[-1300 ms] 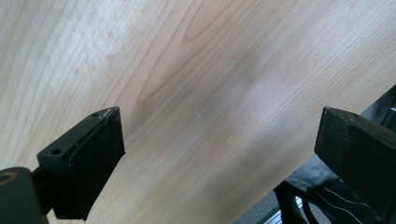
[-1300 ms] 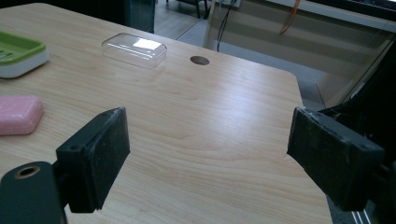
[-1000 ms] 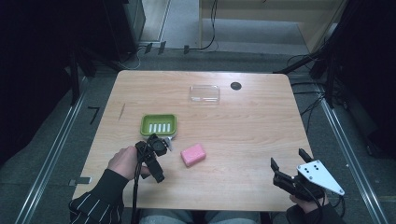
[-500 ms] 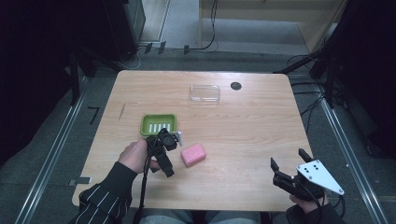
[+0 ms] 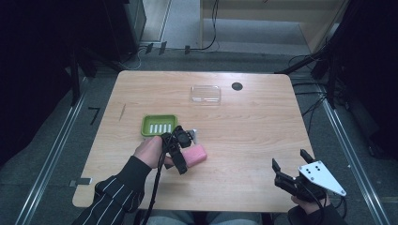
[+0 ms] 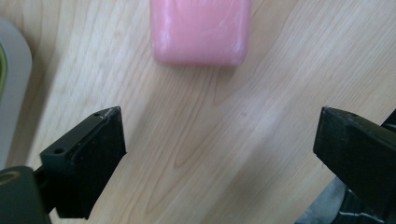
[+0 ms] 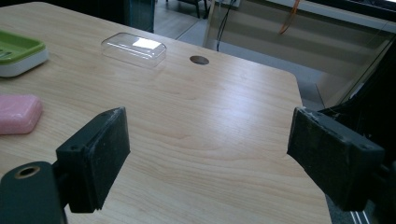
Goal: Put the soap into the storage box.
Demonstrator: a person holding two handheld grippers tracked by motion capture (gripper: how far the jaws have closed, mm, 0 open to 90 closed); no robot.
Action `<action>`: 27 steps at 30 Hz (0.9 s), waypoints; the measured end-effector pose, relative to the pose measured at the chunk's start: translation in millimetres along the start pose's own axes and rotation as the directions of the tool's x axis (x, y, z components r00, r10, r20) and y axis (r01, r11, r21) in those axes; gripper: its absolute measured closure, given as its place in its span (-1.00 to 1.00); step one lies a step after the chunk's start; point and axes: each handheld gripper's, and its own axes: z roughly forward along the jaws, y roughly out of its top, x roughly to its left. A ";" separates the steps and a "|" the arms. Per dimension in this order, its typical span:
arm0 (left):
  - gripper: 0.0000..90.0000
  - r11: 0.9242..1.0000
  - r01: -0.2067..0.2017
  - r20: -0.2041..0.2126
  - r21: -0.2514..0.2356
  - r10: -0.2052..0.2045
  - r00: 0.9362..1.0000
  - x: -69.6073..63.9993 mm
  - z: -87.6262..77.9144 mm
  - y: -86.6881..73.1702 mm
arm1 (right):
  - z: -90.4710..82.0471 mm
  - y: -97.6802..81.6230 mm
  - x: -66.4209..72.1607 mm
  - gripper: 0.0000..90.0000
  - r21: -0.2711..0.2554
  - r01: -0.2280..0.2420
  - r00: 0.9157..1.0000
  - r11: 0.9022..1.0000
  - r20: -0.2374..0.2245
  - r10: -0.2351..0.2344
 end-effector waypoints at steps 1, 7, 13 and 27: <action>-0.91 1.000 -0.006 0.002 0.001 0.006 1.000 -0.4 0.8 2.5 | 0.0 0.0 0.2 -0.69 0.001 -0.001 1.000 1.000 -0.001 0.001; -0.92 1.000 -0.025 -0.006 0.010 0.025 1.000 -4.6 5.5 19.0 | -0.2 0.1 0.0 -0.69 -0.003 0.002 1.000 1.000 0.000 -0.002; -0.96 0.999 -0.033 -0.014 0.005 0.033 0.999 -4.8 8.7 32.4 | -0.1 0.0 -0.1 -0.69 -0.002 0.003 1.000 1.000 0.000 -0.003; -1.00 1.000 -0.028 -0.025 -0.004 0.028 0.999 -4.3 21.8 51.1 | 0.0 -0.2 -0.5 -0.69 -0.003 0.002 1.000 1.000 0.000 -0.002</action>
